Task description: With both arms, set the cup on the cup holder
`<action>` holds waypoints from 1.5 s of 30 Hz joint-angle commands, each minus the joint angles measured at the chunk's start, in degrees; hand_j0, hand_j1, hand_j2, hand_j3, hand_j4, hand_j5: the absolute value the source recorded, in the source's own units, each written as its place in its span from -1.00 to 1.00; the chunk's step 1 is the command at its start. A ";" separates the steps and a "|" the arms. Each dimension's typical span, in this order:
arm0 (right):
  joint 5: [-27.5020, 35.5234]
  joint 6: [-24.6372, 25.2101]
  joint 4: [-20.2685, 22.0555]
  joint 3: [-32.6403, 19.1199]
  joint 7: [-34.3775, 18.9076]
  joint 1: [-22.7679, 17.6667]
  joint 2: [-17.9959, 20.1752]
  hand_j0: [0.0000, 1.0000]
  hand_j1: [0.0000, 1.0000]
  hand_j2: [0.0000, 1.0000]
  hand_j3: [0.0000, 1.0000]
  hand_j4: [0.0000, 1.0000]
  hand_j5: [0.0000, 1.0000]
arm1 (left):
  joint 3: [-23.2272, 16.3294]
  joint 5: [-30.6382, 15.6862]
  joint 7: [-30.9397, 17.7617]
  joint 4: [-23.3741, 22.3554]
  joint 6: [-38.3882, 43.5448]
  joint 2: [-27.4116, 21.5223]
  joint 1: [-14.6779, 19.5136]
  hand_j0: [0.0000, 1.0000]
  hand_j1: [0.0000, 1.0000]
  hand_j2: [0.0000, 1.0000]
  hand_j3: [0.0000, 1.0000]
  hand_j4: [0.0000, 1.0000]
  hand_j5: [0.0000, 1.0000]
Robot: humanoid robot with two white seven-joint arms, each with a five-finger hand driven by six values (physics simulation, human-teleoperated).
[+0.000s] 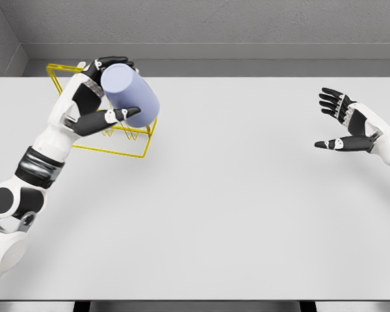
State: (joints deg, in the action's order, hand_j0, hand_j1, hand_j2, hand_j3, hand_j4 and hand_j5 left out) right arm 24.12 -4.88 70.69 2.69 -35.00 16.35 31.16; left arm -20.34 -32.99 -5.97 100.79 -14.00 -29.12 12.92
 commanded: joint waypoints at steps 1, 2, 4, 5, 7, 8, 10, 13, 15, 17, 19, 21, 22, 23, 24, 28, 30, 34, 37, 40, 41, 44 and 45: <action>0.49 0.13 0.06 0.04 0.00 0.00 0.04 1.00 1.00 1.00 1.00 1.00 1.00 | 0.04 -0.14 0.08 -0.16 0.20 -0.23 0.00 0.37 0.37 0.37 0.37 0.37 0.37; 0.66 0.48 0.41 0.04 0.00 -0.09 0.13 1.00 1.00 1.00 1.00 1.00 1.00 | 0.04 -0.14 0.08 -0.25 0.29 -0.23 0.00 0.37 0.37 0.37 0.37 0.37 0.37; 7.07 0.75 0.06 0.83 0.00 0.09 0.65 1.00 1.00 1.00 1.00 1.00 1.00 | 0.04 -0.14 0.08 -0.51 0.38 -0.23 0.09 0.37 0.37 0.37 0.37 0.37 0.37; 7.87 0.92 -1.25 1.89 0.00 0.97 0.65 1.00 1.00 1.00 1.00 1.00 1.00 | 0.04 -0.14 0.08 -0.51 0.38 -0.32 0.00 0.37 0.37 0.37 0.37 0.37 0.37; 11.56 2.77 -1.34 1.97 0.00 1.23 0.39 1.00 1.00 1.00 1.00 1.00 1.00 | 0.04 -0.14 0.17 -0.69 0.47 -0.32 0.00 0.37 0.37 0.37 0.37 0.37 0.37; 11.65 2.85 -1.08 2.06 0.00 1.14 0.30 1.00 1.00 1.00 1.00 1.00 1.00 | 0.04 -0.14 0.17 -1.04 0.55 -0.32 0.00 0.37 0.37 0.37 0.37 0.37 0.37; 11.39 2.68 -0.73 2.24 0.00 0.79 0.04 1.00 1.00 1.00 1.00 1.00 1.00 | 0.04 -0.14 0.17 -1.21 0.55 -0.32 0.00 0.37 0.37 0.37 0.37 0.37 0.37; 11.21 2.42 0.06 2.32 0.00 0.00 -0.05 1.00 1.00 1.00 1.00 1.00 1.00 | 0.04 -0.14 0.17 -1.39 0.55 -0.32 -0.09 0.37 0.37 0.37 0.37 0.37 0.37; 11.12 2.06 0.06 2.32 0.00 0.00 -0.05 1.00 1.00 1.00 1.00 1.00 1.00 | 0.04 -0.23 0.08 -1.30 0.55 -1.02 -0.18 0.37 0.37 0.37 0.37 0.37 0.37; 11.03 1.71 0.06 2.41 0.00 -0.09 -0.05 1.00 1.00 1.00 1.00 1.00 1.00 | 0.04 -0.49 0.08 -1.30 0.55 -1.38 -0.26 0.37 0.37 0.37 0.37 0.37 0.37; 10.51 1.71 0.06 2.41 0.00 -0.09 -0.05 1.00 1.00 1.00 1.00 1.00 1.00 | -0.05 -0.49 0.08 -1.30 0.55 -1.90 -0.35 0.37 0.37 0.37 0.37 0.37 0.37; 10.51 1.71 0.06 2.41 0.00 -0.18 -0.05 1.00 1.00 1.00 1.00 1.00 1.00 | -0.05 -0.58 0.08 -1.30 0.55 -1.99 -0.44 0.37 0.37 0.37 0.37 0.37 0.37; 10.51 1.71 0.06 2.41 0.00 -0.18 -0.05 1.00 1.00 1.00 1.00 1.00 1.00 | -0.05 -0.67 0.08 -1.30 0.55 -2.08 -0.53 0.37 0.37 0.37 0.37 0.37 0.37; 10.42 1.71 0.06 2.41 0.00 -0.26 -0.14 1.00 1.00 1.00 1.00 1.00 1.00 | -0.05 -0.85 0.08 -1.30 0.55 -2.08 -0.53 0.37 0.37 0.37 0.37 0.37 0.37; 10.42 1.71 0.06 2.41 0.00 -0.61 -0.14 1.00 1.00 1.00 1.00 1.00 1.00 | -0.05 -1.20 0.08 -1.30 0.55 -2.69 -0.53 0.37 0.37 0.37 0.37 0.37 0.37; 10.33 1.54 0.06 2.41 0.00 -1.23 -1.11 1.00 1.00 1.00 1.00 1.00 1.00 | -0.05 -1.37 0.08 -1.48 0.55 -2.78 -0.53 0.37 0.37 0.37 0.37 0.37 0.37; 10.16 0.92 0.06 2.41 0.00 -1.23 -1.28 1.00 1.00 1.00 1.00 1.00 1.00 | -0.05 -1.46 0.17 -1.83 0.64 -2.70 -0.53 0.37 0.37 0.37 0.37 0.37 0.37; 10.24 1.71 -0.02 2.85 0.00 -1.14 -2.07 1.00 1.00 1.00 1.00 1.00 1.00 | 0.04 -1.46 0.52 -3.32 1.17 -2.61 -0.09 0.37 0.37 0.37 0.37 0.37 0.37; 10.59 4.17 0.06 3.64 0.00 -1.05 -2.69 1.00 1.00 1.00 1.00 1.00 1.00 | 0.04 -1.46 0.61 -3.67 1.52 -2.52 0.09 0.37 0.37 0.37 0.37 0.37 0.37; 10.59 4.35 0.42 3.56 0.00 -1.05 -3.57 1.00 1.00 1.00 1.00 1.00 1.00 | 0.04 -1.37 0.61 -4.02 1.52 -2.52 0.09 0.37 0.37 0.37 0.37 0.37 0.37; 10.59 4.35 0.42 3.56 0.00 -0.97 -3.57 1.00 1.00 1.00 1.00 1.00 1.00 | 0.04 -1.46 0.61 -4.29 1.52 -2.52 0.09 0.37 0.37 0.37 0.37 0.37 0.37; 10.51 4.52 0.42 3.64 0.00 -1.14 -3.74 1.00 1.00 1.00 1.00 1.00 1.00 | 0.04 -1.46 0.61 -4.55 1.52 -2.61 0.26 0.37 0.37 0.37 0.37 0.37 0.37; 10.42 4.53 0.42 3.73 0.00 -1.14 -4.44 1.00 1.00 1.00 1.00 1.00 1.00 | 0.04 -1.46 0.61 -4.55 1.52 -2.61 0.26 0.37 0.37 0.37 0.37 0.37 0.37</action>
State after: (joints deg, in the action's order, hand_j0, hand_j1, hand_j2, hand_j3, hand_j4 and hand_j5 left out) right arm 34.26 -0.55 71.02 6.32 -35.00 15.12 27.33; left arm -20.31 -34.32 -5.38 96.41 -12.49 -31.66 13.18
